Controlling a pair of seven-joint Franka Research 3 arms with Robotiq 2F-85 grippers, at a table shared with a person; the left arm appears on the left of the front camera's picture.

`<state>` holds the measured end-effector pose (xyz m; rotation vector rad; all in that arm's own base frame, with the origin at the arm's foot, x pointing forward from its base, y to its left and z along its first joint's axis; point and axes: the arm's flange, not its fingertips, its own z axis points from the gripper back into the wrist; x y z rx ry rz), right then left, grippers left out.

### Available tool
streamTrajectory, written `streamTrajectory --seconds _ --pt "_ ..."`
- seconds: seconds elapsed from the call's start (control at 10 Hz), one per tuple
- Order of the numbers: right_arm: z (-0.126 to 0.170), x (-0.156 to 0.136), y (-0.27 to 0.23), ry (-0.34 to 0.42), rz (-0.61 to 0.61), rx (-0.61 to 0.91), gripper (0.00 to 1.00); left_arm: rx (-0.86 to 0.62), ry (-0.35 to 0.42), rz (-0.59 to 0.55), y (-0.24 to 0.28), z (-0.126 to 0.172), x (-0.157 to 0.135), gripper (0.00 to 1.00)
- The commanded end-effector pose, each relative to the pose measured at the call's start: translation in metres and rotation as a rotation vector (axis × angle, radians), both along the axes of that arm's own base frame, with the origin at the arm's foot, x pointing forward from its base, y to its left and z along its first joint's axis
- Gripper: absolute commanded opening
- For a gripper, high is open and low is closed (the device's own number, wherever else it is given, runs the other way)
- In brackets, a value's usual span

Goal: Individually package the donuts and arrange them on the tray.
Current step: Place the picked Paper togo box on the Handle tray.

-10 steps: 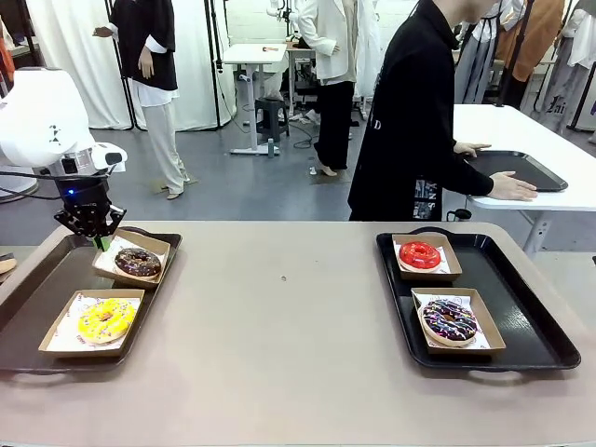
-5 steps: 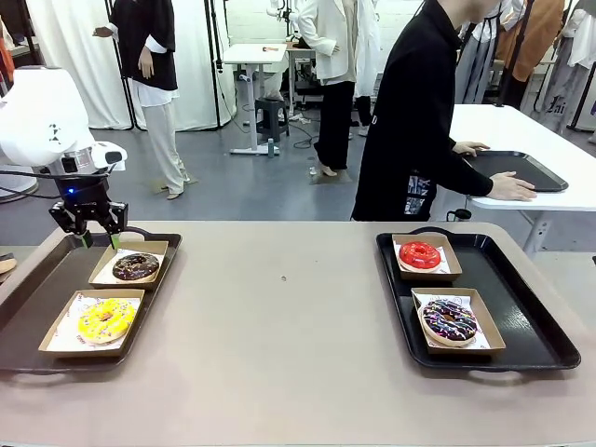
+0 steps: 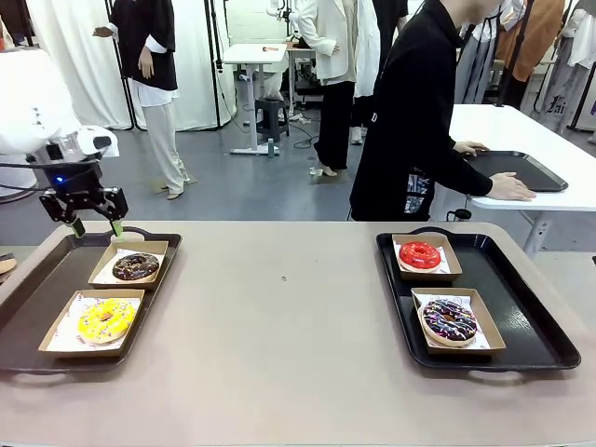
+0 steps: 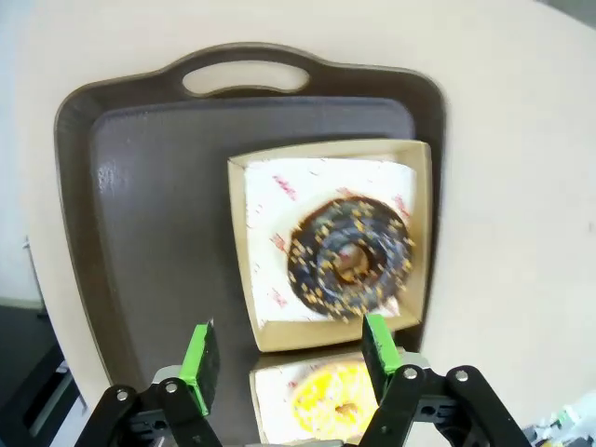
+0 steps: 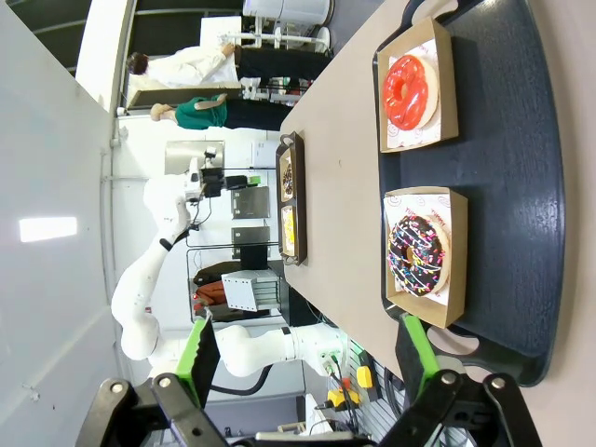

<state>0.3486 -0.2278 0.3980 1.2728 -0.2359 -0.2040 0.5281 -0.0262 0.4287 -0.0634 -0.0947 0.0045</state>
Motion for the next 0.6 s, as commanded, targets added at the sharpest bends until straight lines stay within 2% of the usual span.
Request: streamTrajectory --seconds 0.0,0.1,0.3,0.5 --pt "0.000 -0.004 0.002 -0.005 -0.002 0.001 1.00 -0.136 -0.040 -0.051 0.020 0.033 -0.055 0.80" --pt "0.000 -0.004 0.002 -0.005 -0.002 0.001 1.00 -0.221 -0.073 -0.070 0.036 0.054 -0.085 0.80" --pt "0.000 -0.004 0.002 -0.005 -0.002 0.001 1.00 -0.347 -0.205 0.009 0.081 0.076 -0.138 0.80" --pt "0.000 -0.004 0.002 -0.005 -0.002 0.001 1.00 -0.569 -0.219 0.070 0.139 0.084 -0.175 0.80"
